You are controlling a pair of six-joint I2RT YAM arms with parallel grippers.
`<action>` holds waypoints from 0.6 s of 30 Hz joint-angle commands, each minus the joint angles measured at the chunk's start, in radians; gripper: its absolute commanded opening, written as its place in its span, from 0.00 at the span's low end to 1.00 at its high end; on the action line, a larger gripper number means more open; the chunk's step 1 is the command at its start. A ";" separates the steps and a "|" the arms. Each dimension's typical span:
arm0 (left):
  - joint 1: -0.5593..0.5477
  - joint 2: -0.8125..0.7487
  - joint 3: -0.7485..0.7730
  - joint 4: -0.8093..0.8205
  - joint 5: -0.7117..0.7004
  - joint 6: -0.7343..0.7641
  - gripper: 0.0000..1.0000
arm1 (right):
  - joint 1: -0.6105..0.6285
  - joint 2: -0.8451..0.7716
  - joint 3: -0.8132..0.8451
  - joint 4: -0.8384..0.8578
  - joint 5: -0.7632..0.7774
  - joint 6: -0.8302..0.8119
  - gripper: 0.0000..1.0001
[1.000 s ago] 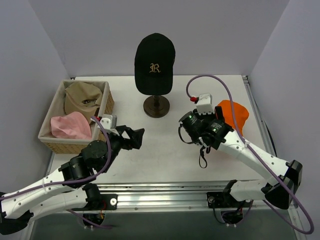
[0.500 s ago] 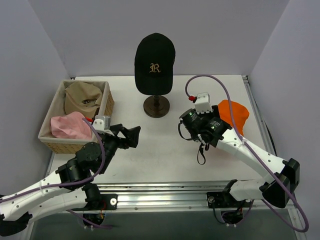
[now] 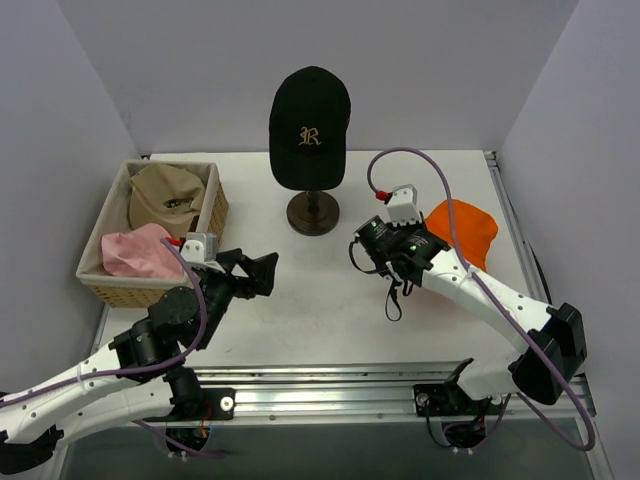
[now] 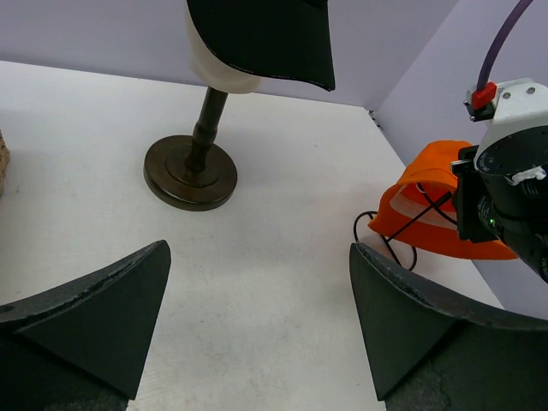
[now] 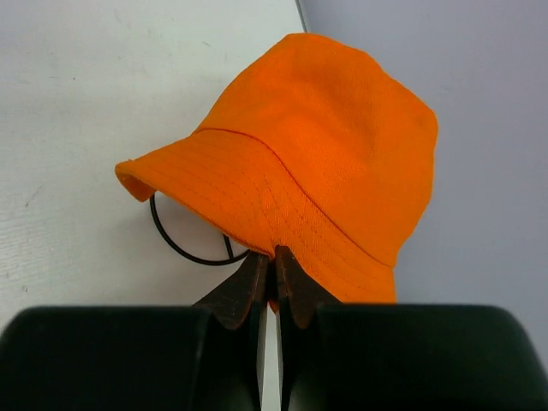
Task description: Stack the hats
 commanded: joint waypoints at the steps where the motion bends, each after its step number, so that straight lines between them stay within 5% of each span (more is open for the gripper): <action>1: -0.003 0.000 0.002 0.041 -0.010 0.008 0.94 | 0.034 0.008 -0.037 0.009 -0.017 0.030 0.00; 18: -0.003 -0.016 -0.002 0.040 -0.024 0.011 0.94 | 0.058 0.170 -0.065 0.013 -0.198 0.170 0.00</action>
